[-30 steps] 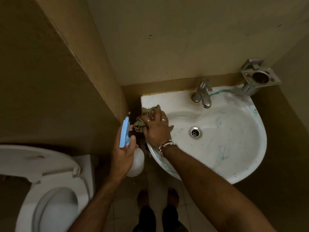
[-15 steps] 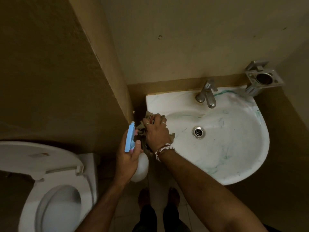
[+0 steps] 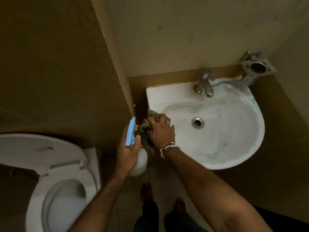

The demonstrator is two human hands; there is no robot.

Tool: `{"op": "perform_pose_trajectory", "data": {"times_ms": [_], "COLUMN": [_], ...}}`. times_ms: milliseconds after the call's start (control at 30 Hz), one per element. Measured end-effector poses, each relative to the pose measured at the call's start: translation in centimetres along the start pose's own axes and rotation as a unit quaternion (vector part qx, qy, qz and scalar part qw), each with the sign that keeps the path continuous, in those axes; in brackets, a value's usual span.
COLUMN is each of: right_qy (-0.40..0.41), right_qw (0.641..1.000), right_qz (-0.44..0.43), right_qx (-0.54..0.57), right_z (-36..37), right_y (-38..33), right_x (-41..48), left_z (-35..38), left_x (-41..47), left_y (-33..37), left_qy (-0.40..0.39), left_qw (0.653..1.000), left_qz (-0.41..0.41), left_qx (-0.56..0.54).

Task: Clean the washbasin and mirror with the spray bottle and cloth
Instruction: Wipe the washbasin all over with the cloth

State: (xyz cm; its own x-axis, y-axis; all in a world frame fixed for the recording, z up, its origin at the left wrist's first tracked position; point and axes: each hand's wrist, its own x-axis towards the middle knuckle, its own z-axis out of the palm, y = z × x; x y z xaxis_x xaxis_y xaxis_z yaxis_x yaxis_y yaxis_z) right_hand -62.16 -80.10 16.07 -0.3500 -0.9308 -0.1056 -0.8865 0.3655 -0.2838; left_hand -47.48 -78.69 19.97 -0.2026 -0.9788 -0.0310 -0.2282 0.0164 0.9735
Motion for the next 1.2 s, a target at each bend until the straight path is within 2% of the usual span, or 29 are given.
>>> {"op": "perform_pose_trajectory", "data": {"times_ms": [333, 500, 767, 1200], "right_qy": [0.01, 0.001, -0.02, 0.055], "right_qw": [0.997, 0.992, 0.982, 0.936], "right_qz": [-0.06, -0.097, -0.162, -0.28], "right_qx": [-0.039, -0.076, -0.099, -0.205], "right_z": [0.3, 0.0, -1.2, -3.4], "right_y": [2.2, 3.7, 7.1, 16.4], "right_x": [-3.9, -6.5, -9.9, -14.6], "left_z": [2.5, 3.2, 4.0, 6.4], "left_x": [-4.5, -7.2, -10.4, -13.9], "left_y": [-0.9, -0.4, 0.7, 1.6], "left_qy": [-0.002, 0.025, 0.025, 0.01], "left_qw": [0.999, 0.998, 0.998, 0.998], "left_qz": [-0.031, -0.024, -0.01, -0.015], "left_qx": [0.033, 0.059, 0.06, 0.054]}}
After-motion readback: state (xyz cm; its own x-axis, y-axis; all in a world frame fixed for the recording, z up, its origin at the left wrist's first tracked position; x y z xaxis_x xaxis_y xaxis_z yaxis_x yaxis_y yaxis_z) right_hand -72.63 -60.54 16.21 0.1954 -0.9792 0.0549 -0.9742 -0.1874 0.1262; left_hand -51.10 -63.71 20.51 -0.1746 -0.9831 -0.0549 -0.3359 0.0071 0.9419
